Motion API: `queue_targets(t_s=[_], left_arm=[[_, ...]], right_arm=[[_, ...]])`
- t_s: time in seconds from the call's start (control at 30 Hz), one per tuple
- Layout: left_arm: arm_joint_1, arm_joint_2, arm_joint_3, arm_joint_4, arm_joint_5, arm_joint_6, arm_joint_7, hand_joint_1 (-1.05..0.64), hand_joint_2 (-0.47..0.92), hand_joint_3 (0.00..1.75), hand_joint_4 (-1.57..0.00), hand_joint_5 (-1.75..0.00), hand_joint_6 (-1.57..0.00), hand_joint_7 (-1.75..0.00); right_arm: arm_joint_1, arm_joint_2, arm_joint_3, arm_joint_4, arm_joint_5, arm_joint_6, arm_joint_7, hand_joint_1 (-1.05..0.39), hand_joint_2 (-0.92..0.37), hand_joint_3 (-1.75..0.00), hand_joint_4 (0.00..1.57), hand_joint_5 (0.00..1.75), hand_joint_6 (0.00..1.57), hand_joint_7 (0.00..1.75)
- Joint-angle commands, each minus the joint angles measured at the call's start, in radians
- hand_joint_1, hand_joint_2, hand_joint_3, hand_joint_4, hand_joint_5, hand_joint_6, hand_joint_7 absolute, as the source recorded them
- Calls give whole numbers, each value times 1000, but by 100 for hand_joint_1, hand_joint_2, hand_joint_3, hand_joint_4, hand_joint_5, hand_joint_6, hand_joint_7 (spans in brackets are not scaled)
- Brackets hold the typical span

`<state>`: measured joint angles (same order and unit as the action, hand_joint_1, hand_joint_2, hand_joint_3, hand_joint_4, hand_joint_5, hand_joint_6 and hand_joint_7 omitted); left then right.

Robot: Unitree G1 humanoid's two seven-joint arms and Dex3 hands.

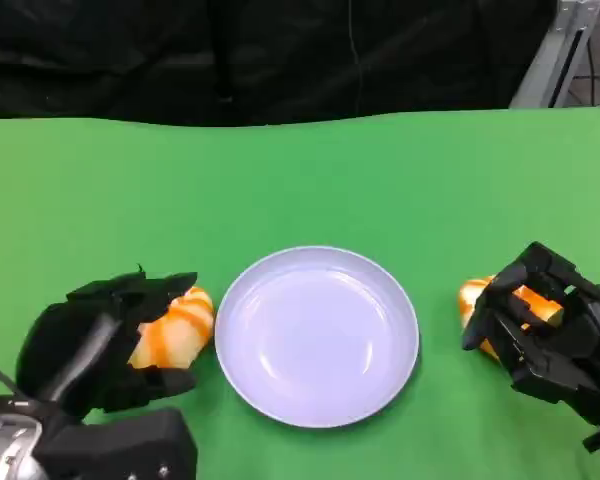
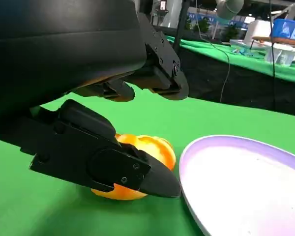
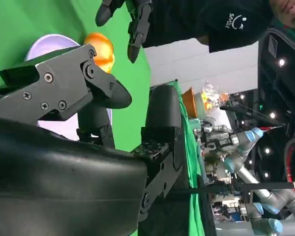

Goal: Grasp the bread from the table and place it into the plate.

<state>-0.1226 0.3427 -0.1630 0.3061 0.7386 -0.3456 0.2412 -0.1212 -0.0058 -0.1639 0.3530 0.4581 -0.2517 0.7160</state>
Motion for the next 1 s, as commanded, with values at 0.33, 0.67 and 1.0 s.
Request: queue_targets(t_s=[0.33, 0.67, 1.0], left_arm=[[-88, 32, -66, 137, -12, 50, -18, -75, 92, 10, -47, -2, -47, -1], [-109, 36, -96, 184, -20, 85, -35, -76, 92, 14, -47, -1, -48, -1], [-147, 36, -117, 266, -27, 65, -3, -67, 92, 12, -48, -1, -49, -1]], right_arm=[[16, -12, 6, -44, -1, -8, -24, -3, -63, -97, 48, 174, 53, 133], [15, -15, 3, -40, 7, -2, -19, -3, -66, -93, 47, 174, 52, 133], [12, -17, 1, -33, 8, -4, -15, -2, -67, -93, 46, 173, 52, 133]])
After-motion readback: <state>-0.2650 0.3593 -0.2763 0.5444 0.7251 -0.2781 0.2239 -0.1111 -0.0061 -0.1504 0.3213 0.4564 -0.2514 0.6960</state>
